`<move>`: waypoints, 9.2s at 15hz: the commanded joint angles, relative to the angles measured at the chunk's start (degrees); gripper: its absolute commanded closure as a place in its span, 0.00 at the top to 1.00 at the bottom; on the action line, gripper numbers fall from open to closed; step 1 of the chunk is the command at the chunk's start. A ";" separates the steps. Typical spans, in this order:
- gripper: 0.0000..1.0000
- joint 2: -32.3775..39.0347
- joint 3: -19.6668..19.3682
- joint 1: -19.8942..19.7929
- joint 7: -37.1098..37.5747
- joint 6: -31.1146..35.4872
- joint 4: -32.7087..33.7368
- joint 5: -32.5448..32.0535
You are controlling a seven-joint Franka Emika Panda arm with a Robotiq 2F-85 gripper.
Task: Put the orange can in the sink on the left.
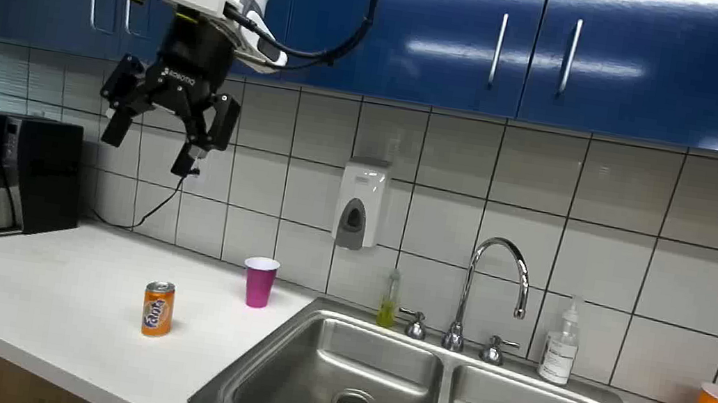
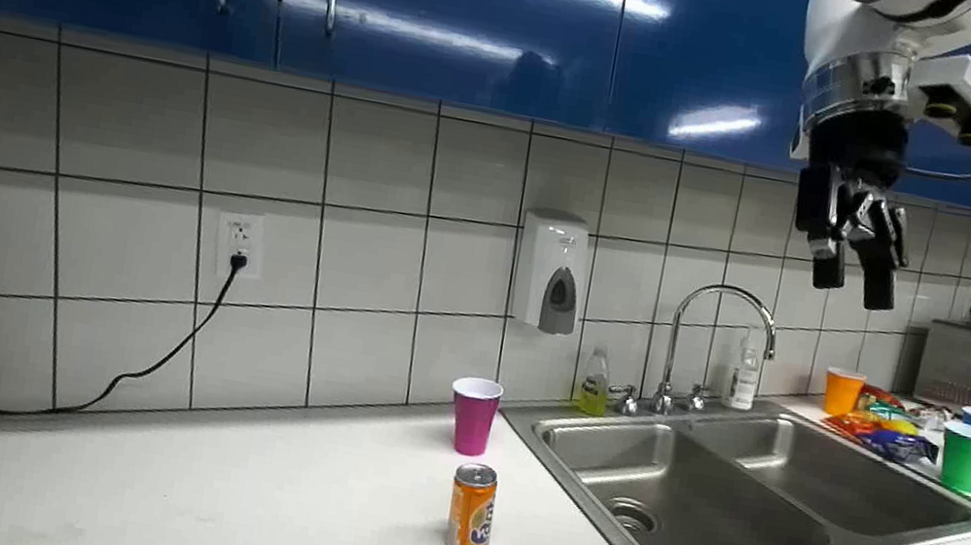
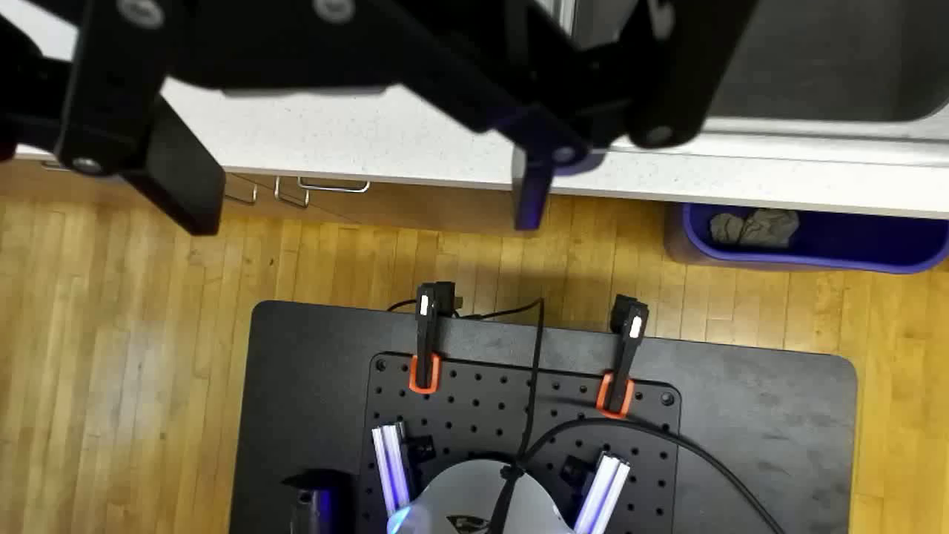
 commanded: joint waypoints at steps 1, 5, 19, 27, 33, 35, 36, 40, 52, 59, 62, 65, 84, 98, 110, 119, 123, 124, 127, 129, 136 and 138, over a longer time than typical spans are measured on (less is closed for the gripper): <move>1.00 0.15 0.51 -0.66 -0.34 -0.07 0.08 0.25; 1.00 1.10 1.02 -0.30 -0.25 0.56 0.15 0.14; 1.00 11.99 7.71 4.97 0.44 14.50 0.35 5.68; 1.00 20.40 10.07 6.34 0.72 26.48 0.90 6.69; 1.00 25.50 11.12 6.89 0.65 33.84 0.83 7.00; 1.00 27.27 11.69 7.32 0.72 36.05 0.79 6.93; 1.00 28.37 12.01 7.54 0.73 37.06 0.90 6.88; 1.00 32.70 13.27 8.21 0.84 40.73 1.65 6.79; 1.00 46.01 16.44 8.52 1.20 49.11 7.11 6.19; 1.00 52.08 18.18 8.70 1.79 50.99 10.93 5.53; 1.00 53.97 18.80 8.81 2.08 51.34 12.42 5.13; 1.00 55.47 19.36 8.87 1.97 51.64 13.63 5.22; 1.00 63.07 18.72 9.22 3.44 53.23 18.83 1.29; 1.00 67.49 17.46 9.28 4.30 54.01 22.17 -0.94; 1.00 71.53 17.23 9.54 5.34 55.10 25.57 -1.45; 0.74 72.15 16.59 9.53 6.19 55.45 26.71 -2.02; 0.42 72.18 16.37 9.52 6.32 55.50 26.71 -2.26; 0.40 72.22 16.36 9.49 6.35 55.43 26.78 -2.20; 0.39 71.82 16.21 9.53 6.90 55.00 26.69 -2.24; 0.39 70.88 16.36 9.31 7.03 54.62 26.27 -1.88; 0.39 67.78 16.44 9.65 8.06 53.90 25.28 -2.10; 0.39 66.65 16.43 9.74 8.32 53.79 24.98 -2.23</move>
